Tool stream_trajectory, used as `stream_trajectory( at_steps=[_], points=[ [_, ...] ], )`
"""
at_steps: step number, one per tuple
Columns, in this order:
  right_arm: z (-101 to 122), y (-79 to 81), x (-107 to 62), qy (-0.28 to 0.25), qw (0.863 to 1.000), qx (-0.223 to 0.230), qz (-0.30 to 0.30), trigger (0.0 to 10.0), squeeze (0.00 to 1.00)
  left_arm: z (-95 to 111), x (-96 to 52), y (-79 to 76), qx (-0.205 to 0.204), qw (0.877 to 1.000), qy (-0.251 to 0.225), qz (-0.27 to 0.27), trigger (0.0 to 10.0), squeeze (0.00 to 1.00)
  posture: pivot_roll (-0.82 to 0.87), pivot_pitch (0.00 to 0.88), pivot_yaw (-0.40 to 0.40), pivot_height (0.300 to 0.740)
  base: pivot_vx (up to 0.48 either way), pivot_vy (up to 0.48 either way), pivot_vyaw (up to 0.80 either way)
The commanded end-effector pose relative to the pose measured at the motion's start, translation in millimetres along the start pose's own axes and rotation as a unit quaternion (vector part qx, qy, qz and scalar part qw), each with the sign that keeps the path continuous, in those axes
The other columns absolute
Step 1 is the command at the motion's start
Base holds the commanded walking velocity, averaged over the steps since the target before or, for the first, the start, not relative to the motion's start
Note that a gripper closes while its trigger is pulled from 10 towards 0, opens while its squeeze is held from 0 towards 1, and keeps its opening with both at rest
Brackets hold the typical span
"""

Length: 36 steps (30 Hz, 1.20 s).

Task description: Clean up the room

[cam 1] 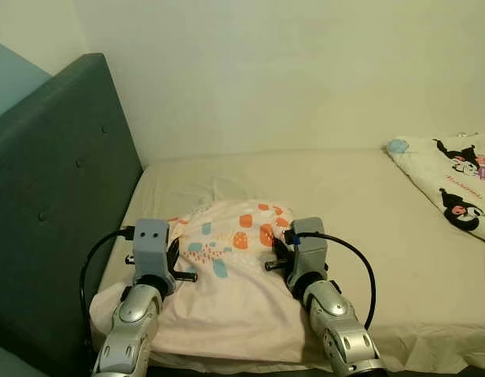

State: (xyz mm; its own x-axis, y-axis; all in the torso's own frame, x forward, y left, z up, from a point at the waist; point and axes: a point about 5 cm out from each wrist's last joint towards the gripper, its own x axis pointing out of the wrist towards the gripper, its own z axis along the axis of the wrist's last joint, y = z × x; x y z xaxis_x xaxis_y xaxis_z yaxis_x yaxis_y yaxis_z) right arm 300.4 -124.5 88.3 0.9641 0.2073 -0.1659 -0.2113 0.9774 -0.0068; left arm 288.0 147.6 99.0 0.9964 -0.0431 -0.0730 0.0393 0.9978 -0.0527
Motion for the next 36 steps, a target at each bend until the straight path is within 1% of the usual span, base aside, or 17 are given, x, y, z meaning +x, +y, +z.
stream_trajectory(
  at_steps=[1, 7, 15, 16, 18, 21, 28, 31, 36],
  points=[
    [2.9, -11.9, -2.6, -0.016, 0.999, -0.007, -0.031, 10.0, 0.0, 5.4, 0.1, 11.3, 0.005, 1.0, -0.021, 0.021, 10.0, 0.0, -0.12, 0.0, -0.002, 0.74, 0.0, 0.0, 0.0],
    [2.4, -11.0, -3.2, -0.016, 0.999, -0.005, -0.032, 10.0, 0.0, 7.2, 0.0, 9.3, -0.003, 0.999, -0.028, 0.017, 10.0, 0.0, -0.12, 0.0, -0.001, 0.74, 0.0, 0.0, 0.0],
    [2.2, -11.5, -3.5, -0.016, 0.999, -0.004, -0.034, 10.0, 0.0, 7.2, 0.7, 6.9, -0.003, 1.0, -0.024, 0.014, 10.0, 0.0, -0.12, 0.0, -0.003, 0.74, 0.0, 0.0, 0.0],
    [3.9, -12.0, -2.4, -0.018, 0.999, -0.004, -0.035, 10.0, 0.0, 8.7, 2.3, 5.8, 0.002, 1.0, -0.026, 0.01, 10.0, 0.0, -0.12, 0.0, -0.003, 0.74, 0.0, 0.0, 0.0],
    [6.6, -13.3, 0.2, -0.021, 0.999, -0.005, -0.034, 10.0, 0.0, 9.8, 4.6, 4.5, -0.001, 1.0, -0.029, 0.01, 10.0, 0.0, -0.12, 0.0, -0.008, 0.74, 0.0, 0.0, 0.0],
    [7.1, -13.9, 1.2, -0.021, 0.999, -0.006, -0.035, 10.0, 0.0, 10.1, 5.1, 4.4, -0.003, 0.999, -0.031, 0.012, 10.0, 0.0, -0.12, 0.0, -0.007, 0.74, 0.0, 0.0, 0.0],
    [7.9, -13.9, 2.3, -0.024, 0.999, 0.007, -0.04, 10.0, 0.0, 9.3, 5.0, 7.2, 0.002, 0.999, -0.029, 0.019, 10.0, 0.0, -0.11, 0.0, -0.003, 0.74, 0.0, 0.0, 0.0],
    [7.3, -13.8, 1.5, -0.023, 0.999, 0.015, -0.041, 10.0, 0.0, 10.6, 6.0, 9.1, 0.001, 0.999, -0.029, 0.022, 10.0, 0.0, -0.11, 0.006, 0.0, 0.74, 0.0, 0.0, -0.8],
    [8.5, -15.5, 1.1, -0.024, 0.999, 0.011, -0.045, 10.0, 0.0, 11.2, 6.3, 9.3, -0.001, 0.999, -0.031, 0.024, 10.0, 0.0, -0.11, 0.006, 0.0, 0.74, 0.0, 0.0, -0.8]
  ],
)
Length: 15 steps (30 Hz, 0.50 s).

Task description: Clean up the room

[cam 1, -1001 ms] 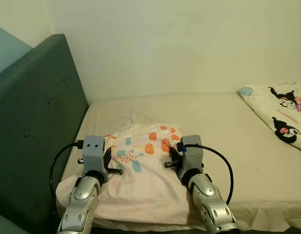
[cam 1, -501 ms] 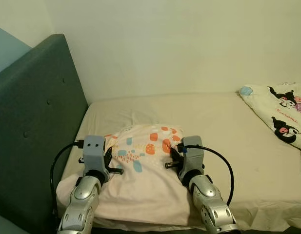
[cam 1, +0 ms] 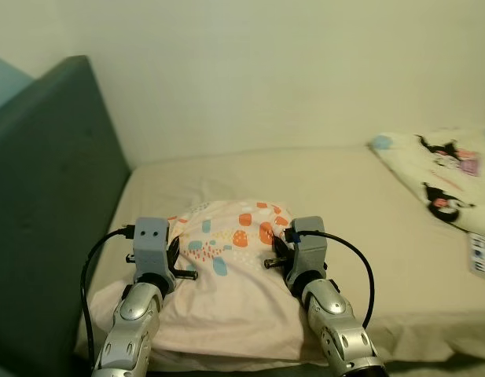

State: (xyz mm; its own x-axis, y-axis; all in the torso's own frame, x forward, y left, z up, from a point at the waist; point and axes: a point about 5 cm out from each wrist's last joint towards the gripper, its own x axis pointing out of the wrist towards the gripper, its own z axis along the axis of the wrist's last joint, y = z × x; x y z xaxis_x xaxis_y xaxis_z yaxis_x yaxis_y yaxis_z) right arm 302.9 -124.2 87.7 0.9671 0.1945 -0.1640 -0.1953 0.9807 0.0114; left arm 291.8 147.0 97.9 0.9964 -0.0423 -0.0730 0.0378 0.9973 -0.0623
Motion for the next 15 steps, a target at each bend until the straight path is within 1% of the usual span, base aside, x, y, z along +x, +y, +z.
stream_trajectory(
  at_steps=[1, 9, 15],
  points=[
    [10.0, -16.0, -1.2, -0.025, 0.999, -0.002, -0.039, 10.0, 0.0, 11.7, 2.8, 9.4, 0.0, 0.999, -0.032, 0.025, 10.0, 0.0, -0.11, 0.006, 0.0, 0.74, 0.0, 0.0, -0.8],
    [12.3, -19.7, -0.5, -0.027, 0.999, -0.005, -0.044, 10.0, 0.0, 14.4, 5.3, 6.9, -0.006, 0.999, -0.037, 0.025, 10.0, 0.0, -0.13, 0.019, 0.003, 0.74, 0.0, 0.0, -0.8],
    [13.2, -21.0, -0.1, -0.029, 0.999, -0.006, -0.046, 10.0, 0.0, 15.4, 5.4, 8.2, -0.006, 0.999, -0.039, 0.028, 10.0, 0.0, -0.13, 0.018, 0.007, 0.74, 0.0, 0.0, -0.8]
  ],
)
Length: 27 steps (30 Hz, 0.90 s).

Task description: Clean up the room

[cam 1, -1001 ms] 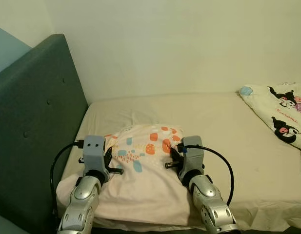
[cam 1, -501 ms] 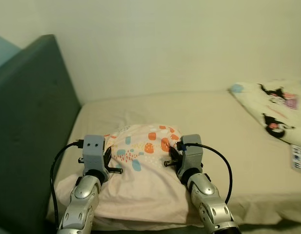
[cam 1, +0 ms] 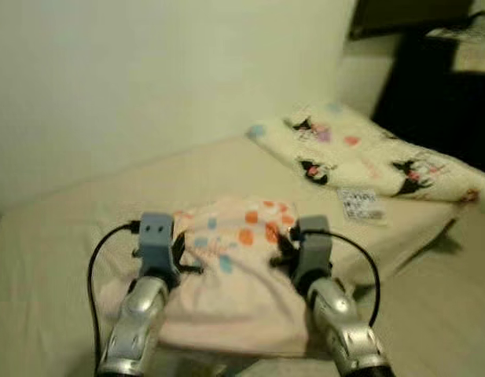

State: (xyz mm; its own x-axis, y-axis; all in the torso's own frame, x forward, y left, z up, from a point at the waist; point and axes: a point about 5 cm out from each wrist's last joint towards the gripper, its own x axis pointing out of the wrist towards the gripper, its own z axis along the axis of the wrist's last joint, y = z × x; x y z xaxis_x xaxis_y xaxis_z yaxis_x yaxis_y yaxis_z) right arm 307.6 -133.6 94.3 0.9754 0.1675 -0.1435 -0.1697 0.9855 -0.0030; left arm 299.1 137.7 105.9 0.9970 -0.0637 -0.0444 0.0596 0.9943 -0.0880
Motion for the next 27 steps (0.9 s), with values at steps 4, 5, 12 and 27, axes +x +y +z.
stream_trajectory(
  at_steps=[4, 5, 12, 27],
  points=[
    [8, -10.6, -0.5, -0.024, 0.999, 0.001, -0.029, 10.0, 0.0, 10, -2.0, 21.5, 0.001, 0.998, -0.03, 0.046, 10.0, 0.0, -0.12, 0.018, 0.006, 0.74, 0.0, 0.0, -0.75],
    [9, -8.6, 0.5, -0.027, 0.999, -0.011, -0.02, 10.0, 0.0, 12, -2.4, 24.9, 0.0, 0.998, -0.035, 0.051, 10.0, 0.0, -0.12, 0.018, 0.004, 0.74, 0.0, 0.0, 0.0],
    [10, -3.8, 1.9, -0.023, 0.999, -0.041, 0.004, 10.0, 0.0, 12, -3.0, 29.4, 0.002, 0.997, -0.036, 0.064, 10.0, 0.0, -0.12, 0.019, -0.003, 0.74, 0.0, 0.0, 0.0],
    [16, 7.6, 3.6, -0.043, 0.996, -0.055, 0.048, 10.0, 0.0, 9, -7.1, 27.8, -0.006, 0.997, -0.035, 0.069, 10.0, 0.0, -0.12, 0.019, -0.021, 0.74, 0.0, 0.0, 0.68]
  ],
)
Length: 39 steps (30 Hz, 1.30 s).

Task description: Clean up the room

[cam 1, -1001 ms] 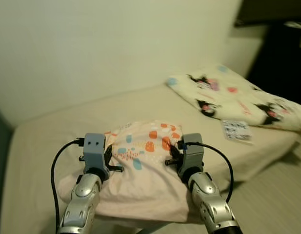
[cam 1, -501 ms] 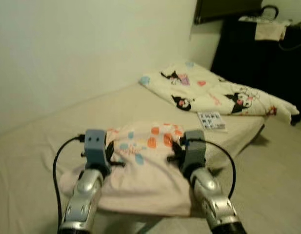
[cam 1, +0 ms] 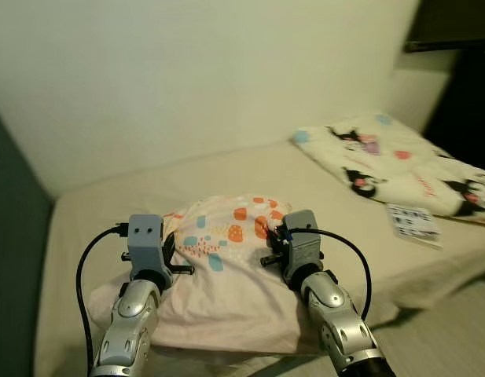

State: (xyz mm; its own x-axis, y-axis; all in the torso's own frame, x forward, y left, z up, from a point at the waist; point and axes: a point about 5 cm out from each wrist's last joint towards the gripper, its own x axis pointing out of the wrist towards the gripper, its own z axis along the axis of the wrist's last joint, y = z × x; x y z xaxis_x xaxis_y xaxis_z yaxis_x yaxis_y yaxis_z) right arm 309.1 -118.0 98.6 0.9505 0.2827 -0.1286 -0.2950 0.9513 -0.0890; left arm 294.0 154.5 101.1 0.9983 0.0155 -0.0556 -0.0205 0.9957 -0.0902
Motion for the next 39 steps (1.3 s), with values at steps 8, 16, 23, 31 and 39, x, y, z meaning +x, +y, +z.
stream_trajectory(
  at_steps=[8, 16, 23, 31, 39],
  points=[
    [9, -10.0, -1.2, -0.029, 0.999, -0.012, -0.014, 10.0, 0.0, 14, -0.2, 8.7, -0.009, 0.999, -0.042, 0.023, 10.0, 0.0, -0.11, 0.019, -0.023, 0.74, 0.0, 0.0, 0.0],
    [9, -12.0, -0.9, -0.029, 0.999, -0.008, -0.025, 10.0, 0.0, 15, -0.1, 8.1, -0.002, 0.999, -0.04, 0.022, 10.0, 0.0, -0.11, 0.018, -0.016, 0.74, 0.0, 0.0, 0.0],
    [9, -12.0, 0.2, -0.025, 0.999, -0.027, -0.029, 10.0, 0.0, 15, 1.2, 10.2, 0.009, 0.999, -0.035, 0.034, 10.0, 0.0, -0.11, 0.019, -0.016, 0.74, 0.0, -0.337, 0.34],
    [6, -18.0, -1.1, -0.018, 0.999, 0.004, -0.047, 10.0, 0.0, 12, 1.8, 13.0, 0.013, 0.999, -0.018, 0.048, 10.0, 0.0, -0.11, 0.027, -0.017, 0.74, 0.0, -0.345, 0.6],
    [0, -15.8, -2.8, -0.005, 0.999, -0.001, -0.041, 10.0, 0.0, 9, 1.2, 14.7, 0.016, 0.999, -0.007, 0.047, 10.0, 0.0, -0.11, 0.032, -0.012, 0.74, 0.0, 0.0, 0.0]
  ],
)
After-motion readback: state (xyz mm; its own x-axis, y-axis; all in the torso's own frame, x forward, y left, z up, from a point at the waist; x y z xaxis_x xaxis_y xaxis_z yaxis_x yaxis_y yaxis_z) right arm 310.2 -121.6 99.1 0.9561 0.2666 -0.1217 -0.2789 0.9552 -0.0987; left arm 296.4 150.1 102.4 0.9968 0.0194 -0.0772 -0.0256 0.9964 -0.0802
